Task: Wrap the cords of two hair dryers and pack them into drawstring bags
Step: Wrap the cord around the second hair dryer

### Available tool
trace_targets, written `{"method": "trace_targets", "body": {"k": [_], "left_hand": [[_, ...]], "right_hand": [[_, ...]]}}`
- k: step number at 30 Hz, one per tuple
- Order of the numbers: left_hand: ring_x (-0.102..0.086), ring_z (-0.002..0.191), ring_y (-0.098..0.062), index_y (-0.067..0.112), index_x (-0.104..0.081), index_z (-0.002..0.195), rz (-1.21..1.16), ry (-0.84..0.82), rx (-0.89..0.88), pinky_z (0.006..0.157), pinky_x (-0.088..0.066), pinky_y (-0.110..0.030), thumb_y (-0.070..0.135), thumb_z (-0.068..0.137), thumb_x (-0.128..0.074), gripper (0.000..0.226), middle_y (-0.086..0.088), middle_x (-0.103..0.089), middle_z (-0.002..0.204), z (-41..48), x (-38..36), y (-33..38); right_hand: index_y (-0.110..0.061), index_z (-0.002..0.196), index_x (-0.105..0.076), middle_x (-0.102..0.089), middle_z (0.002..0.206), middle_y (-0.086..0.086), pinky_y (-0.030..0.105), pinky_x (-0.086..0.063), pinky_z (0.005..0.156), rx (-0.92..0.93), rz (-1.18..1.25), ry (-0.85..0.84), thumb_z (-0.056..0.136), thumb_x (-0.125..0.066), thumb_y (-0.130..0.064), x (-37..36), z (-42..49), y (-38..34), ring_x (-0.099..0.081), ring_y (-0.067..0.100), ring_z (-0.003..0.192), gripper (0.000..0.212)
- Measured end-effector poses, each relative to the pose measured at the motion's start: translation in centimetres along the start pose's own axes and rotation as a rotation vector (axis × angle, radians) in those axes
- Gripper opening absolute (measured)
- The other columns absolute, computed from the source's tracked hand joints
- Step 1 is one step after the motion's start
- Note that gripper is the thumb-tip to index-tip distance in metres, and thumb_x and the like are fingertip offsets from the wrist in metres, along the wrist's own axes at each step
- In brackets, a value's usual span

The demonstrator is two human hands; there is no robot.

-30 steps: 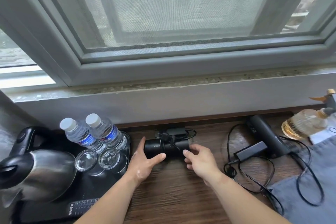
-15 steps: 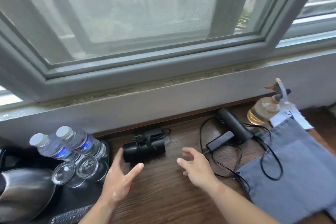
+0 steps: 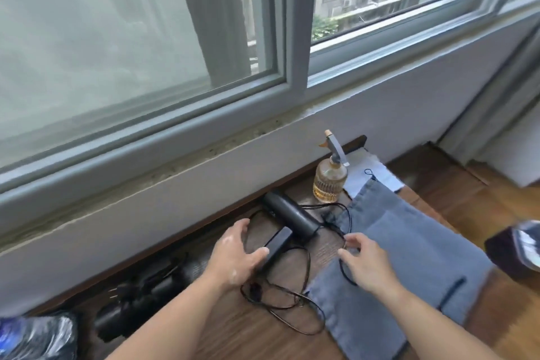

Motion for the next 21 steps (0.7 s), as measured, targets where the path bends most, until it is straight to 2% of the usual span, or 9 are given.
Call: {"method": "trace_targets", "body": {"k": [4,9,11,14,17,21], "left_hand": [[-0.050,0.137,-0.026,0.015,-0.038,0.151,0.157,-0.061,0.051,0.111,-0.041,-0.031,0.043,0.084,-0.075,0.082,-0.009,-0.054,0.148,3.8,-4.8,2.1],[-0.062,0.120,-0.029,0.013,-0.054,0.131,0.254,-0.068,0.144,0.095,-0.049,-0.031,0.047,0.080,-0.078,0.066,-0.009,-0.067,0.129,5.6,-7.7,0.9],[-0.064,0.117,-0.028,0.017,-0.059,0.128,0.265,-0.064,0.140,0.096,-0.051,-0.031,0.046,0.079,-0.079,0.060,-0.008,-0.069,0.126,5.7,-8.2,0.4],[-0.062,0.122,-0.028,0.018,-0.059,0.135,0.250,-0.046,0.122,0.101,-0.048,-0.031,0.039,0.086,-0.076,0.056,-0.008,-0.068,0.131,5.7,-8.3,-0.1],[-0.061,0.124,-0.027,0.019,-0.060,0.138,0.229,-0.026,0.090,0.102,-0.046,-0.030,0.035,0.089,-0.075,0.054,-0.005,-0.067,0.134,5.4,-8.3,-0.2],[-0.063,0.119,-0.024,0.020,-0.065,0.132,0.180,-0.011,0.062,0.101,-0.046,-0.028,0.033,0.086,-0.077,0.049,-0.003,-0.070,0.128,4.2,-7.8,-0.5]], "right_hand": [[-0.020,0.124,-0.065,-0.065,0.120,0.003,0.031,-0.045,0.100,0.015,-0.112,0.036,0.089,-0.071,-0.028,1.0,2.2,1.1,-0.062,0.021,0.111,0.036],[-0.026,0.123,-0.061,-0.062,0.119,-0.002,0.036,-0.051,0.095,0.031,-0.212,0.044,0.089,-0.068,-0.035,0.6,3.3,1.5,-0.061,0.021,0.111,0.036],[-0.028,0.121,-0.060,-0.062,0.118,-0.005,0.037,-0.053,0.092,0.033,-0.240,0.047,0.089,-0.068,-0.036,0.5,3.3,1.5,-0.061,0.020,0.109,0.034],[-0.029,0.120,-0.060,-0.065,0.113,-0.008,0.036,-0.054,0.087,0.049,-0.271,0.058,0.089,-0.067,-0.032,0.4,3.4,1.3,-0.061,0.019,0.105,0.032],[-0.029,0.117,-0.064,-0.067,0.100,-0.010,0.035,-0.053,0.084,0.064,-0.294,0.075,0.091,-0.063,-0.025,0.4,3.5,1.0,-0.062,0.018,0.098,0.026],[-0.028,0.115,-0.069,-0.070,0.101,-0.009,0.032,-0.052,0.089,0.112,-0.281,0.071,0.092,-0.061,-0.022,-0.2,2.8,0.1,-0.063,0.016,0.100,0.026]]}}
Point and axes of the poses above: each hand's wrist, its own z-axis towards the middle knuckle, its own x-axis out of the back of the hand, y = z × x, the point moved 10 cm from there along z, towards the middle knuckle
